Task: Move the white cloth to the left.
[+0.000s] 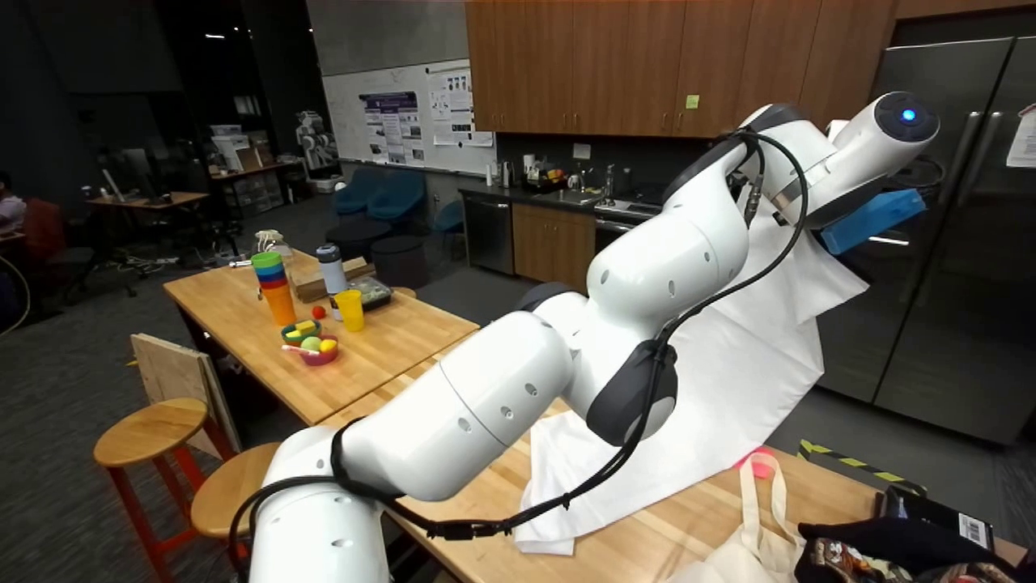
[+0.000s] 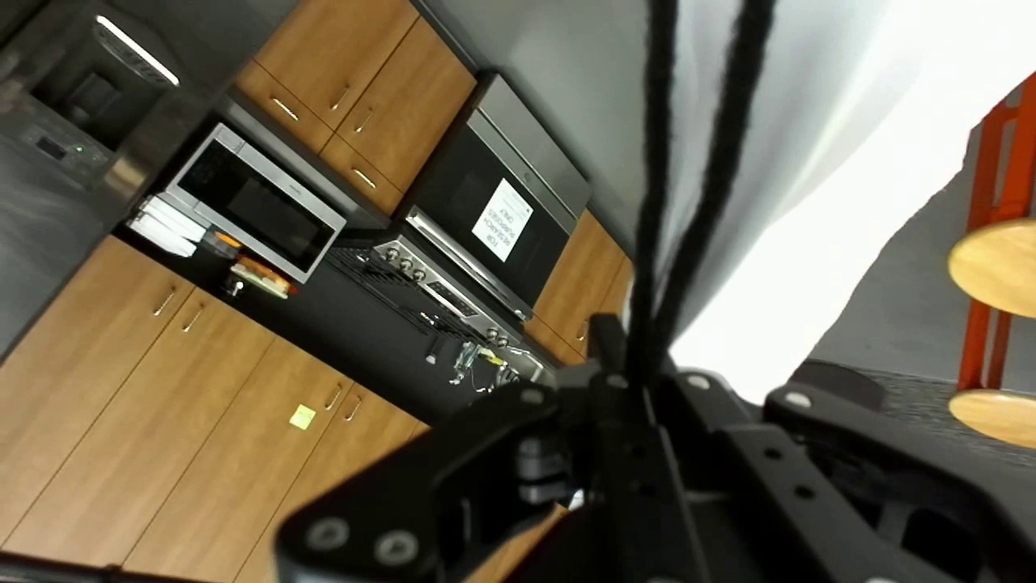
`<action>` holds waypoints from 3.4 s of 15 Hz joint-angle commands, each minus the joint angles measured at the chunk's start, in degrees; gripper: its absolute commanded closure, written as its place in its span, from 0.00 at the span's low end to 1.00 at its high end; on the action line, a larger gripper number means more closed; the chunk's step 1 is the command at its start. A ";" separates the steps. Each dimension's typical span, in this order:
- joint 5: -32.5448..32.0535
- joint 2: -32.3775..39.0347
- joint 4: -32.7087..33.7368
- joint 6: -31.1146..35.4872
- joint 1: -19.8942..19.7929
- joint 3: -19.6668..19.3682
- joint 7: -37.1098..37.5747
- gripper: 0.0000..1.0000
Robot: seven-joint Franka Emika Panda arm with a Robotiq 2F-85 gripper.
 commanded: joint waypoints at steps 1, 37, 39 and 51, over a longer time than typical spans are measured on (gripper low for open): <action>-0.21 0.00 -0.01 -0.03 0.03 0.15 0.16 0.96; -6.80 -1.05 0.50 -28.58 -8.99 -3.76 -11.42 0.99; -6.46 -1.53 0.56 -29.54 -8.43 -3.43 -15.20 0.99; -0.74 -3.39 0.76 -41.88 -10.12 0.68 -47.72 0.99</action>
